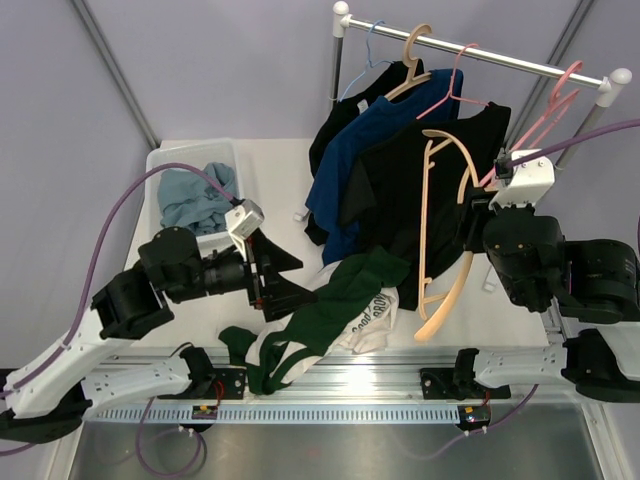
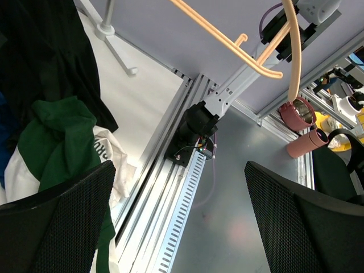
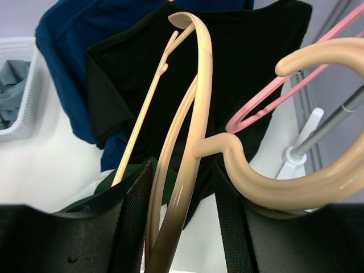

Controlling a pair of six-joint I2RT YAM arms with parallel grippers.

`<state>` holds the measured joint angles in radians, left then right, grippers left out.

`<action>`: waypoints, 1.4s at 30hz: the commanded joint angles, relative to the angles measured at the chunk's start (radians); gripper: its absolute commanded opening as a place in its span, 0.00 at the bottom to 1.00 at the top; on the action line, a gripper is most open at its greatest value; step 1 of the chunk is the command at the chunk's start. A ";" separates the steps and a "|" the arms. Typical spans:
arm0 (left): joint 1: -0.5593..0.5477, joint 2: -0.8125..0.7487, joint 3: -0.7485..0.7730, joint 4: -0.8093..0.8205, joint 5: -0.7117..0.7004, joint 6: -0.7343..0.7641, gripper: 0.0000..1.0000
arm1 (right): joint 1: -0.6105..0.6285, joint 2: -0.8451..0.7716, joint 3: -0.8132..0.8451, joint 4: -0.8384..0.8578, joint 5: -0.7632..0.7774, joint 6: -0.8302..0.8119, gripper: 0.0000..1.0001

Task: Remove the t-shirt from the hanger
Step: Place the hanger at the clothesline.

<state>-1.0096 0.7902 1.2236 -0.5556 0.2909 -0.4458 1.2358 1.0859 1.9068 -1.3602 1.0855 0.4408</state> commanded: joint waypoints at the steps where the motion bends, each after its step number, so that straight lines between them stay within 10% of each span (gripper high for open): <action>1: -0.001 0.017 -0.022 0.083 0.044 -0.005 0.99 | -0.051 -0.012 -0.003 -0.269 0.073 -0.060 0.00; 14: -0.001 0.103 -0.045 0.164 0.088 -0.027 0.98 | -0.222 0.078 0.057 -0.214 0.074 -0.261 0.00; 42: -0.001 0.000 -0.124 0.164 0.152 0.016 0.98 | -0.627 0.276 0.055 0.469 -0.157 -0.830 0.00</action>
<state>-1.0096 0.8307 1.1019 -0.4267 0.3950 -0.4587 0.6373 1.3315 1.8877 -0.9672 0.9497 -0.3286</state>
